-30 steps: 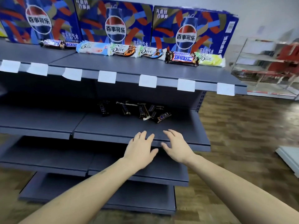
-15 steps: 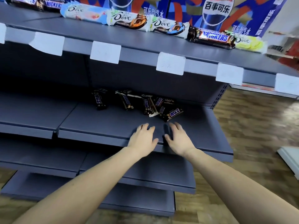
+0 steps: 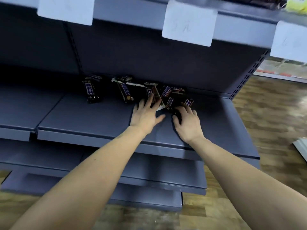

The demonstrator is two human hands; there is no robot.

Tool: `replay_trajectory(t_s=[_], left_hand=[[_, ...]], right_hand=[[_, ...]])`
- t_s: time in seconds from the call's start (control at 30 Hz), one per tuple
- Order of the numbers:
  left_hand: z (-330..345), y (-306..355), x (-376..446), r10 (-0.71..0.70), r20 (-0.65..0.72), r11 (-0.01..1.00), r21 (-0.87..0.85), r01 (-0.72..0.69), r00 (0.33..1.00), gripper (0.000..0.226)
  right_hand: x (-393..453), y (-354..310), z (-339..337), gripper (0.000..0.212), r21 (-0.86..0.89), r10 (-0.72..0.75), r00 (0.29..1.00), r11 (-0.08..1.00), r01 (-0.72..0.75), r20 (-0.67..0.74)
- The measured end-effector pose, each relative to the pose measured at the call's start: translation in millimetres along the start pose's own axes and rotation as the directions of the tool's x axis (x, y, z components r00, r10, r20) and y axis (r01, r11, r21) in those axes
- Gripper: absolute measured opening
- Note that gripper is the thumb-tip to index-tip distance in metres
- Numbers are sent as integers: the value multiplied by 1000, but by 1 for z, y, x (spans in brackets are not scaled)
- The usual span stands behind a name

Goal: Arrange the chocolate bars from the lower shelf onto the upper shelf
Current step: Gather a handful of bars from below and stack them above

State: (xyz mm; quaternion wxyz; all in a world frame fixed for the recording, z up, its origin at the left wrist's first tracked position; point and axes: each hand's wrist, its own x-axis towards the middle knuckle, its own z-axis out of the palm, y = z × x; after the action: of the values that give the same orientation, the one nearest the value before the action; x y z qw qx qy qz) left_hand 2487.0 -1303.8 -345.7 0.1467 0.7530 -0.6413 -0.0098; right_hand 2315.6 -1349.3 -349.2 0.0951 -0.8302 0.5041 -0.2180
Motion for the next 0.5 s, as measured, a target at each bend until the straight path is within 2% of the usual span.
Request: replay_trajectory(t_s=[0.17,0.33,0.43,0.5], left_hand=[[7,1,-5,-41,-136,997,-76,31,990,51],[5,4,-24,-50,-211,993,-115,26,976,38],[3,9,-42,-31,-244,986,-169,-11,969,43],[2,13,-56,-72,-228,956,-292,2,971,53]], right_hand=[[-10,3,-4,26,192,-16,993,981,38,-116],[-25,4,-9,30,231,104,984,971,-69,-146],[-33,5,-11,46,252,125,985,963,-93,-115],[-36,4,-13,49,244,125,990,964,-103,-72]])
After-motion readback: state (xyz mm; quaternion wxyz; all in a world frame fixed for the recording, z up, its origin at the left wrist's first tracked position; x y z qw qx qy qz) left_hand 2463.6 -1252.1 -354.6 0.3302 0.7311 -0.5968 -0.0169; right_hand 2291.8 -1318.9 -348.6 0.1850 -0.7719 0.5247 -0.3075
